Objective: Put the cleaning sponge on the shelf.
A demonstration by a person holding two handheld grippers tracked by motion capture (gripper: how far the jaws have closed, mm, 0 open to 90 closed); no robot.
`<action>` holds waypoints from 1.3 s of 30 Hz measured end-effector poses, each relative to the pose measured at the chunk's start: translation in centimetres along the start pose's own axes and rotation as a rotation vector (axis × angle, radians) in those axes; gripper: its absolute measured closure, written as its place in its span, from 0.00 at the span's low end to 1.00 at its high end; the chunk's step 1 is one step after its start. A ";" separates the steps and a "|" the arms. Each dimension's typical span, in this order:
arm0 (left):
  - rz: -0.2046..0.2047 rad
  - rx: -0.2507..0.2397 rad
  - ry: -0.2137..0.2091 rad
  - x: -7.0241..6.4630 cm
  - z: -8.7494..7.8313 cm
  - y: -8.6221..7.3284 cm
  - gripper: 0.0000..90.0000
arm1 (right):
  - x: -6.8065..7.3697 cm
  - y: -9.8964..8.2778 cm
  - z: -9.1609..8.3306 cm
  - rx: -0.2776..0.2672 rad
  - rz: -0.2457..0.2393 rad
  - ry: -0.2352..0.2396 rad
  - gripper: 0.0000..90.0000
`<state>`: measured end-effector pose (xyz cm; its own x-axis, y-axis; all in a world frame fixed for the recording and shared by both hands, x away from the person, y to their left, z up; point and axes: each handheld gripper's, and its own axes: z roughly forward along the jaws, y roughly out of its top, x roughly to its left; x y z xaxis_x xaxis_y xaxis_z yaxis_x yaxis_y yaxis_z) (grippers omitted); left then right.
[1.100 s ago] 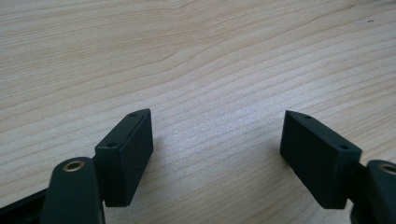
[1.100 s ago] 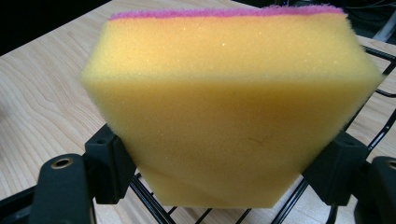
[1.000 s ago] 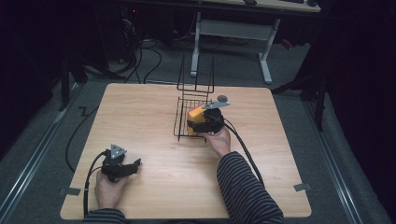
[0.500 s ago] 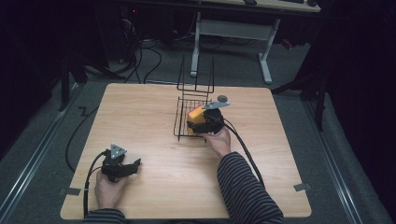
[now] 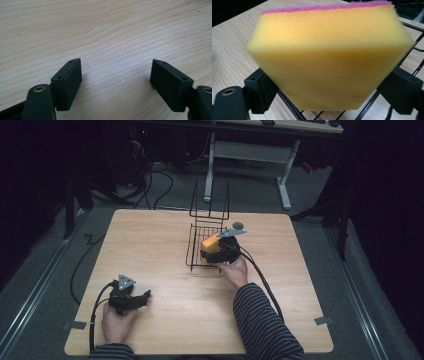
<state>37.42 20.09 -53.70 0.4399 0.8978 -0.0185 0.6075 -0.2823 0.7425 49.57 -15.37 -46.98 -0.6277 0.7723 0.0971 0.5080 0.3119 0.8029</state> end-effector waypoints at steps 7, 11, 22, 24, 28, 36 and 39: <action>0.000 0.001 -0.001 0.0 0.0 0.0 0.29 | -0.2 -0.1 -0.1 -0.001 0.003 0.005 0.07; 0.000 0.001 -0.001 0.0 0.0 0.0 0.29 | -0.2 -0.2 -0.3 0.000 0.010 0.011 0.05; 0.000 0.000 0.000 0.0 0.0 0.0 0.29 | 0.1 -0.3 -1.7 0.000 -0.007 0.025 0.02; 0.000 0.000 0.000 0.0 0.0 0.0 0.29 | 0.2 -0.2 -2.0 -0.008 -0.011 0.032 0.01; 0.000 0.000 0.000 0.0 0.0 0.0 0.29 | 0.3 -0.3 -2.5 -0.011 -0.003 0.038 0.01; 0.000 0.000 0.000 0.0 0.0 0.0 0.29 | -0.2 -0.8 -4.3 -0.045 0.010 0.031 0.01; 0.000 0.000 0.000 0.0 0.0 0.0 0.29 | -0.4 -1.0 -4.9 -0.040 0.001 0.025 0.01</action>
<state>37.43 20.08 -53.70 0.4404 0.8976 -0.0187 0.6071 -0.2824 0.7427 46.43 -18.73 -44.95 -0.6420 0.7584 0.1123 0.4850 0.2883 0.8257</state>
